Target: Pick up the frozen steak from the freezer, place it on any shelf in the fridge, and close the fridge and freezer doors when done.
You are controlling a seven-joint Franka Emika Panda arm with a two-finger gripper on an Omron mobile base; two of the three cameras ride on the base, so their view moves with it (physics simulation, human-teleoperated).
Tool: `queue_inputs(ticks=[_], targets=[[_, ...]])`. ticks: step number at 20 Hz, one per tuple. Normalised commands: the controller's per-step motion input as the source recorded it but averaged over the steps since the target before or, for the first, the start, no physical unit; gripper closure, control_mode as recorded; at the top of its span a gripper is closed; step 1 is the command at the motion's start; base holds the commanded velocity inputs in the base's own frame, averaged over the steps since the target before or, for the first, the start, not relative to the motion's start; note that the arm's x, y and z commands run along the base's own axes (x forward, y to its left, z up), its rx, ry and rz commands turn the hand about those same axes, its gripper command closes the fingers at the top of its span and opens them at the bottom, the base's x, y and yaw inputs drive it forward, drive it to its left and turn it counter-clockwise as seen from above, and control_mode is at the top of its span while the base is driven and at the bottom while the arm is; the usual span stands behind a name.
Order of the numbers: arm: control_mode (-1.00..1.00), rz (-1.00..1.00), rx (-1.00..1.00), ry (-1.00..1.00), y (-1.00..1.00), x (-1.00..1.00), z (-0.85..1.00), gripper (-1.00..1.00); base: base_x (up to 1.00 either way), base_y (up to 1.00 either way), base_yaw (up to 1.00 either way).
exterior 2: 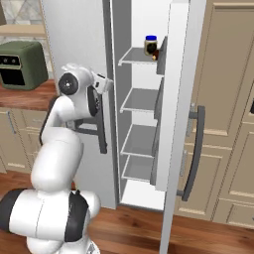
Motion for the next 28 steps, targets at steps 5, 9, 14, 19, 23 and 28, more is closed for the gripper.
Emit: queue_inputs(ticks=[5, 9, 14, 19, 23, 28], targets=[[-1.0, 0.0, -0.03, 0.38, -0.11, -1.0, -0.22, -1.0, 0.0, 0.0, 0.0], [-1.0, 0.0, -0.12, 0.48, -0.26, -1.0, -0.74, -1.0, 0.0, 0.0, 0.0], [-1.0, 0.0, -0.06, 0.38, -0.47, -1.0, -0.74, -1.0, 0.0, 0.0, 0.0], [-1.0, -0.01, 0.0, 0.07, -1.0, -1.0, -0.14, -1.0, 0.0, 0.0, 0.0], [-1.0, -0.02, 0.02, 0.0, -1.0, -1.0, 0.0, -1.0, 0.0, 0.0, 0.0], [-1.0, -0.03, 0.01, 0.0, -1.0, -0.98, 0.0, -1.0, 0.0, 0.0, 0.0]])
